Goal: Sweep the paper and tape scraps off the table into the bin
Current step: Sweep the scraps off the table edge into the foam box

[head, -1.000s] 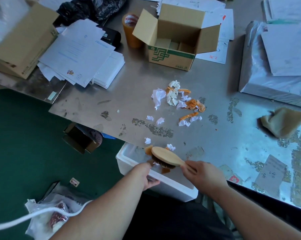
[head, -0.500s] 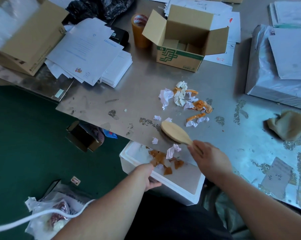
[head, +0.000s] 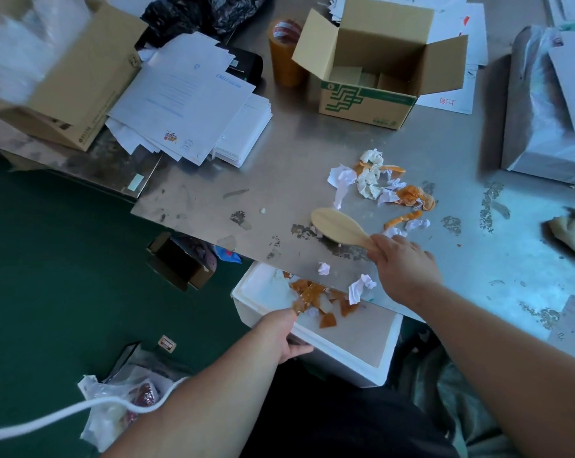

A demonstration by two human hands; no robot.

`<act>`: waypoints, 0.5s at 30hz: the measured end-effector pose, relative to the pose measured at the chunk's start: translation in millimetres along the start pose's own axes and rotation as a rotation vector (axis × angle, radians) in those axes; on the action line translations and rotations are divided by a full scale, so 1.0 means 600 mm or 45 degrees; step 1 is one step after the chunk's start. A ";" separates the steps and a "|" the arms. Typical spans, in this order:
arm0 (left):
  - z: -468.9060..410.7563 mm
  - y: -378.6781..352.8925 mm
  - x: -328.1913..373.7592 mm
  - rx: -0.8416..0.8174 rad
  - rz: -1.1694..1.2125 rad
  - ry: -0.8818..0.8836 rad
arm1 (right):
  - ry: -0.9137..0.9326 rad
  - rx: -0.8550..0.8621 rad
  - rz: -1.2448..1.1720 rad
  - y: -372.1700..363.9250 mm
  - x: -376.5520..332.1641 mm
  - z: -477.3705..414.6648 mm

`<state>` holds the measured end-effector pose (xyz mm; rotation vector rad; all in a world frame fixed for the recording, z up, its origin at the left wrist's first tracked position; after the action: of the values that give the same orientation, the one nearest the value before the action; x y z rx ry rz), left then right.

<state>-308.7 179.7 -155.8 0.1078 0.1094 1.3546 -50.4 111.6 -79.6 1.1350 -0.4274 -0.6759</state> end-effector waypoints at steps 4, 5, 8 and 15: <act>-0.002 0.001 -0.001 -0.025 0.000 -0.006 | 0.011 -0.073 0.014 -0.020 -0.019 0.042; -0.002 -0.001 -0.002 -0.032 0.001 -0.006 | 0.014 -0.084 0.015 -0.025 -0.024 0.056; -0.003 -0.004 -0.002 -0.042 -0.012 0.012 | 0.004 -0.108 0.006 -0.043 -0.032 0.099; -0.005 -0.008 -0.007 -0.098 -0.002 0.000 | 0.045 -0.199 0.025 -0.073 -0.033 0.165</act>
<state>-305.2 174.6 -159.6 0.0435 0.0572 1.3557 -138.7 46.3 -82.7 0.9926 -0.3490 -0.6597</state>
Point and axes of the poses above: each hand's wrist, its own z-axis away from the middle knuckle, its own y-axis out of the back of the hand, x = y × z, the point moved 6 cm from there along -z, towards the middle knuckle, and after that the axes turned 14 degrees about z, right-handed, at the moved point
